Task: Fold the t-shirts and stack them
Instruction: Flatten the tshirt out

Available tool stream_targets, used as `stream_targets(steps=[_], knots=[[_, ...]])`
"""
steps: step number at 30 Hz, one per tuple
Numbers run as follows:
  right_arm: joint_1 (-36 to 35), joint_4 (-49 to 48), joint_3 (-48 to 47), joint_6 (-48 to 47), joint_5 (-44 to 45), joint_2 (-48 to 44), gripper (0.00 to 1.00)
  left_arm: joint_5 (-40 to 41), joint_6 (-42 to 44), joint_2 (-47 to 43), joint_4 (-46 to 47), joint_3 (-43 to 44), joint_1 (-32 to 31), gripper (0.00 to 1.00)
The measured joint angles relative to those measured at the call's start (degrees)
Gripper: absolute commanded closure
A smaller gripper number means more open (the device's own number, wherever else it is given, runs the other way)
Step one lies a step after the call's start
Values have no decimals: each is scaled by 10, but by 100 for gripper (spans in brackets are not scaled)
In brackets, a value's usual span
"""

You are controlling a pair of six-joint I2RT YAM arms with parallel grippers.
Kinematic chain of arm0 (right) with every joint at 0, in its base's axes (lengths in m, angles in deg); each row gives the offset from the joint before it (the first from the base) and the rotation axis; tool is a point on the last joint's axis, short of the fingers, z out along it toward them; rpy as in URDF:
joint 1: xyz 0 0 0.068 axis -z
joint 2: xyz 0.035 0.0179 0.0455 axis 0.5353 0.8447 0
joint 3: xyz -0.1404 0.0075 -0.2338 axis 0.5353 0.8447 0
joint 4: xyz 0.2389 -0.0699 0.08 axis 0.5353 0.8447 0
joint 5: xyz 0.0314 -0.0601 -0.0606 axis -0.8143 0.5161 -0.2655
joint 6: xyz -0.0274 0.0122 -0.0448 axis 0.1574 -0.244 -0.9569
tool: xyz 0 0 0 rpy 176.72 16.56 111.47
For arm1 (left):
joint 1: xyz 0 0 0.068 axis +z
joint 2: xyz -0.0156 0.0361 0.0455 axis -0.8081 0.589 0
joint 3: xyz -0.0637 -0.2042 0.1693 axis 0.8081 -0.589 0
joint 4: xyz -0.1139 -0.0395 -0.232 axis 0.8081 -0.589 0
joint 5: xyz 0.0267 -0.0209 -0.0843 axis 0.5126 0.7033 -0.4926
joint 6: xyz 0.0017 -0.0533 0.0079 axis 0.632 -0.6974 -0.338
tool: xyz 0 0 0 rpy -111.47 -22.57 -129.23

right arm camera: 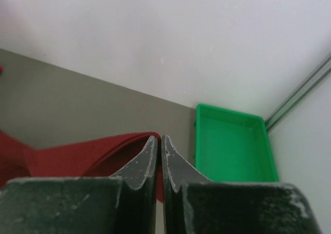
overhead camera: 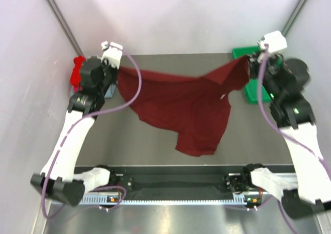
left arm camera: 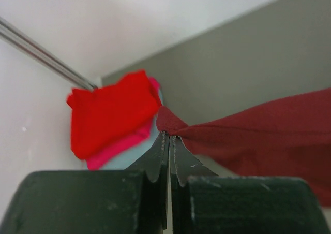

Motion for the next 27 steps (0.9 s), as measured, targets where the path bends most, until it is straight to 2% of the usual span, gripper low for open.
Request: stream_targets(steps=[4, 8, 14, 20, 23, 27], knots=[[2, 69, 1, 16, -3, -89, 100, -21, -4, -66, -70, -29, -12, 100], [30, 134, -51, 13, -3, -125, 100, -25, 4, -93, -99, 18, -19, 100], [40, 193, -266, -23, 1, -108, 100, -63, 10, -92, -102, 180, -19, 100], [62, 194, -472, -36, -4, -80, 100, -106, 10, -68, -91, 314, -19, 100], [75, 193, -517, -36, -8, -74, 100, -113, 10, -55, -85, 354, -19, 100], [82, 198, -522, -39, -10, -72, 100, -108, 16, -59, -84, 344, -19, 100]])
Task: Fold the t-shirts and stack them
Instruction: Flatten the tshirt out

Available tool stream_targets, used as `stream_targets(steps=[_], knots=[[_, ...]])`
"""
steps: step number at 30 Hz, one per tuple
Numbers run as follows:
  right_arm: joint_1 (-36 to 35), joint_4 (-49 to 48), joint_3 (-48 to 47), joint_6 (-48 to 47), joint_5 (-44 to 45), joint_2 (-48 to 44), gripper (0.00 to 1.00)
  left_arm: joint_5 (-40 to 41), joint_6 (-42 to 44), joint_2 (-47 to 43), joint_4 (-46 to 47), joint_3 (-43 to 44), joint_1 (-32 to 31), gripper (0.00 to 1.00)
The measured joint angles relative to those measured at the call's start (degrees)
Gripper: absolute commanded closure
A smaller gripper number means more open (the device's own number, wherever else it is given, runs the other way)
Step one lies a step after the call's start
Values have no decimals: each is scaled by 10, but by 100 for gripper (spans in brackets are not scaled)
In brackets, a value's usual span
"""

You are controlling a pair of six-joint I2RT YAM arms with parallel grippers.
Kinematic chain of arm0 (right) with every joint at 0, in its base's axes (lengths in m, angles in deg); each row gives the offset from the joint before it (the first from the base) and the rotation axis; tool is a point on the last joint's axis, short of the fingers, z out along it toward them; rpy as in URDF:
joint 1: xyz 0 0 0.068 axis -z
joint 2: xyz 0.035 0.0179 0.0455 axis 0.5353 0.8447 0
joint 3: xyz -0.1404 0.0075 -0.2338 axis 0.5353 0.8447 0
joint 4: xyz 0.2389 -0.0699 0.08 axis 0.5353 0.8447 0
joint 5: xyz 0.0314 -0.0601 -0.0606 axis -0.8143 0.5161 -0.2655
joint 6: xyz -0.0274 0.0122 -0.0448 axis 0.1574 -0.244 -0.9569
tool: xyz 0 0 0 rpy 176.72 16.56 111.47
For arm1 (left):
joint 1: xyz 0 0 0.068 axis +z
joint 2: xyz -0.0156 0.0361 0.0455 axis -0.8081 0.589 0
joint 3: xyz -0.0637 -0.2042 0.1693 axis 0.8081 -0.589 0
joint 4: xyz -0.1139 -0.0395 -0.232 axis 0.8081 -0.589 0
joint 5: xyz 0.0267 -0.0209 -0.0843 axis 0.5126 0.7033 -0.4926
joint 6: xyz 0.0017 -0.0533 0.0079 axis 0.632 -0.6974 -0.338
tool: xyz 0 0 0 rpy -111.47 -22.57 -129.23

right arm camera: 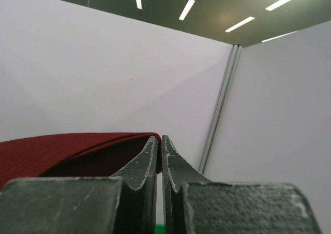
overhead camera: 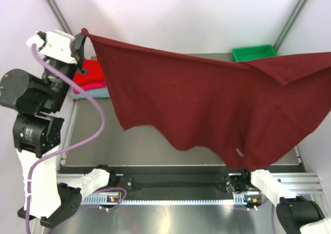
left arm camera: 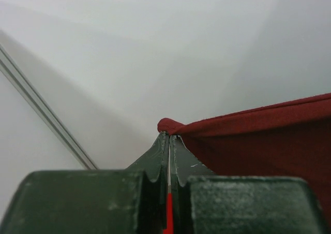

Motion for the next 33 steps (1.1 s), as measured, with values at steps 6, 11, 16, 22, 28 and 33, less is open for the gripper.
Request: stream_targets(steps=[6, 11, 16, 22, 28, 33], knots=[[0, -11, 50, -39, 17, 14, 100, 27, 20, -1, 2, -64, 0, 100], [0, -76, 199, -80, 44, 14, 100, 57, 45, 14, 13, -147, 0, 100], [2, -173, 380, -103, 53, 67, 100, 77, 79, 66, 57, -306, 3, 100], [16, -248, 421, -98, 34, 252, 100, 72, 84, 248, 117, -329, 47, 100], [25, -258, 274, -78, 17, 513, 100, 77, 78, 459, 152, -195, 80, 100], [14, -267, 164, -84, 14, 626, 100, 92, 83, 548, 170, -97, 80, 100]])
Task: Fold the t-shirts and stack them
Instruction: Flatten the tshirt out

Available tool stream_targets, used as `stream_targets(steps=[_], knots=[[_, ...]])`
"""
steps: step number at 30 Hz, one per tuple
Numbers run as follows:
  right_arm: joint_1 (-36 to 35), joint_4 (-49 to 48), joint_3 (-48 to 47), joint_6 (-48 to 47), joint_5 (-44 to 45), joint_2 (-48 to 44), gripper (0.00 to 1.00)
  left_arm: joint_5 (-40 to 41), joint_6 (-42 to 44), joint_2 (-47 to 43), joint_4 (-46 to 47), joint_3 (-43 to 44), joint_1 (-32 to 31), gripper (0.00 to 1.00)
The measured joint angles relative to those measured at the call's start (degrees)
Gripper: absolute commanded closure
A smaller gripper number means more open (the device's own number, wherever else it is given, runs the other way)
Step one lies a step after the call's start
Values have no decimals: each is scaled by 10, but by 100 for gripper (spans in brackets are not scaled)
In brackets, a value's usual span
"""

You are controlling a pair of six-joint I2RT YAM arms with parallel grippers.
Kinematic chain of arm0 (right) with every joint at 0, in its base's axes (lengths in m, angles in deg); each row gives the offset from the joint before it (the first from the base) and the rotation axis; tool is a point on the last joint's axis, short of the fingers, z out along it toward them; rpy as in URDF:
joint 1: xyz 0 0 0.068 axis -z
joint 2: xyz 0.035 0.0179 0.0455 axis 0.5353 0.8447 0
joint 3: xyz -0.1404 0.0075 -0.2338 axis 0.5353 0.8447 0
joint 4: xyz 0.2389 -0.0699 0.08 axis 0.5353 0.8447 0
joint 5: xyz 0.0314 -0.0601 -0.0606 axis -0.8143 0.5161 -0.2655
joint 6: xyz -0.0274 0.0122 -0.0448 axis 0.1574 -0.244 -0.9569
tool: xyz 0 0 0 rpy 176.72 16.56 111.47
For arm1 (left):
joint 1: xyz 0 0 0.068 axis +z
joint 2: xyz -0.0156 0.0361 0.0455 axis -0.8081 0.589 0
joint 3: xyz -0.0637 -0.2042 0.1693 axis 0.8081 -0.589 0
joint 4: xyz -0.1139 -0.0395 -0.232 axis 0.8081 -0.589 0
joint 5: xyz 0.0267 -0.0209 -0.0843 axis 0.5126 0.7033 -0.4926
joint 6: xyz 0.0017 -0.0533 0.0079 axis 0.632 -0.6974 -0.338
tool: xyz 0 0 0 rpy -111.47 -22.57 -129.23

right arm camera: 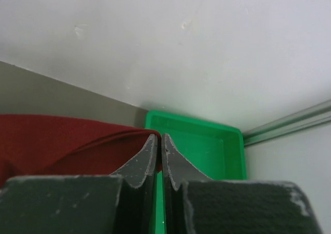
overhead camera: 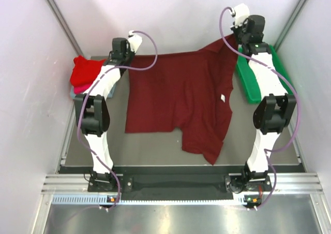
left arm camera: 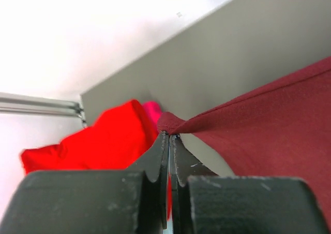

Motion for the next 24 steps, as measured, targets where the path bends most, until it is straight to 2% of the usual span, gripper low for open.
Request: stream_targets(steps=[3, 7, 11, 15, 24], knots=[[-9, -18, 6, -11, 0, -2, 100, 7, 6, -1, 21, 2, -1, 100], [-18, -64, 74, -26, 1, -42, 100, 16, 18, -8, 48, -10, 0, 100], [-24, -93, 134, -38, 7, -74, 100, 17, 46, -35, 83, -67, 0, 100], [-27, -108, 152, -39, 14, -83, 100, 12, 81, -54, 125, -108, 0, 100], [-28, -148, 150, -67, 28, -65, 100, 5, 166, 2, 224, -28, 0, 100]])
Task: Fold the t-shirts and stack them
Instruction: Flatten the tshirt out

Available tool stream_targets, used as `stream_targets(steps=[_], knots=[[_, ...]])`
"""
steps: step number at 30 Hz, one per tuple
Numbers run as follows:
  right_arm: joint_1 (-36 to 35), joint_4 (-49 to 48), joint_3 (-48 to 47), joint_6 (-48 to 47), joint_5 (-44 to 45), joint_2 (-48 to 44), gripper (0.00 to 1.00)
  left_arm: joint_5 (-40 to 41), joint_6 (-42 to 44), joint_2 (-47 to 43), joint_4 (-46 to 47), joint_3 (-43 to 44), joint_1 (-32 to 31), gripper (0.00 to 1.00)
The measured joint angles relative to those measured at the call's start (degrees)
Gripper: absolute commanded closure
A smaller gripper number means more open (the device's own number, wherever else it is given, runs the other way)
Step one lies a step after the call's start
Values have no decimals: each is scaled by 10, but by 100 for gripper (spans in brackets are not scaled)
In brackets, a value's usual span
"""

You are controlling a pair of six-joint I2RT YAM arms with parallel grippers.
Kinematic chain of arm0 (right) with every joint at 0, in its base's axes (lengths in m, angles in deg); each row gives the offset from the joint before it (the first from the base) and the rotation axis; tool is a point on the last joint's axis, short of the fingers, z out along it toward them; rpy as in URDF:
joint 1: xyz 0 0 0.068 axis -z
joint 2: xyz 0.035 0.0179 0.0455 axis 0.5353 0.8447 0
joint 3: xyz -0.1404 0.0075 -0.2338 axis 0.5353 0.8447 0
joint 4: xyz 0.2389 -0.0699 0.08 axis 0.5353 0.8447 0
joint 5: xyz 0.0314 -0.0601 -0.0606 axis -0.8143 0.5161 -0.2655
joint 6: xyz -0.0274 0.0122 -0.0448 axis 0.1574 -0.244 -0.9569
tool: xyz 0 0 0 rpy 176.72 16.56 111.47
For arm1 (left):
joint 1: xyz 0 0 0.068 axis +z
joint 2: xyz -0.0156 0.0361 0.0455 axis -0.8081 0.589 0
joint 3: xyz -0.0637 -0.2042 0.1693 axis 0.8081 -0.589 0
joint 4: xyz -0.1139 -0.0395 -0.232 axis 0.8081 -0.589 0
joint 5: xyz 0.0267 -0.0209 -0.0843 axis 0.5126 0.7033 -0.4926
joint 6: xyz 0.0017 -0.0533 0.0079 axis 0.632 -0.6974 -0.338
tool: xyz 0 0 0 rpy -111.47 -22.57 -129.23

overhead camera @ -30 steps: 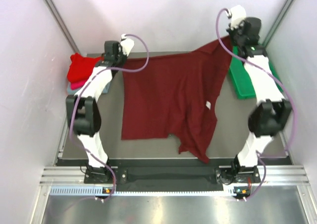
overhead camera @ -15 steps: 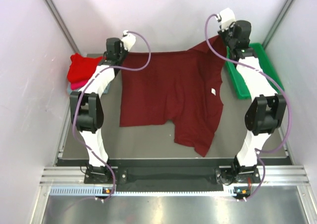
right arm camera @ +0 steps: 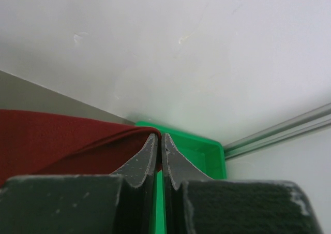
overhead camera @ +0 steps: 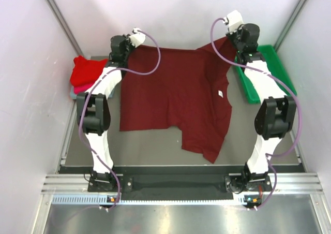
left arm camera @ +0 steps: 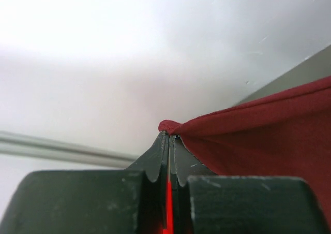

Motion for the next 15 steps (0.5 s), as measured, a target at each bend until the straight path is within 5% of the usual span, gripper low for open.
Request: stream_targets(steps=[15], knots=[[-44, 30, -95, -30, 14, 138, 100, -7, 48, 134, 24, 64, 5, 100]])
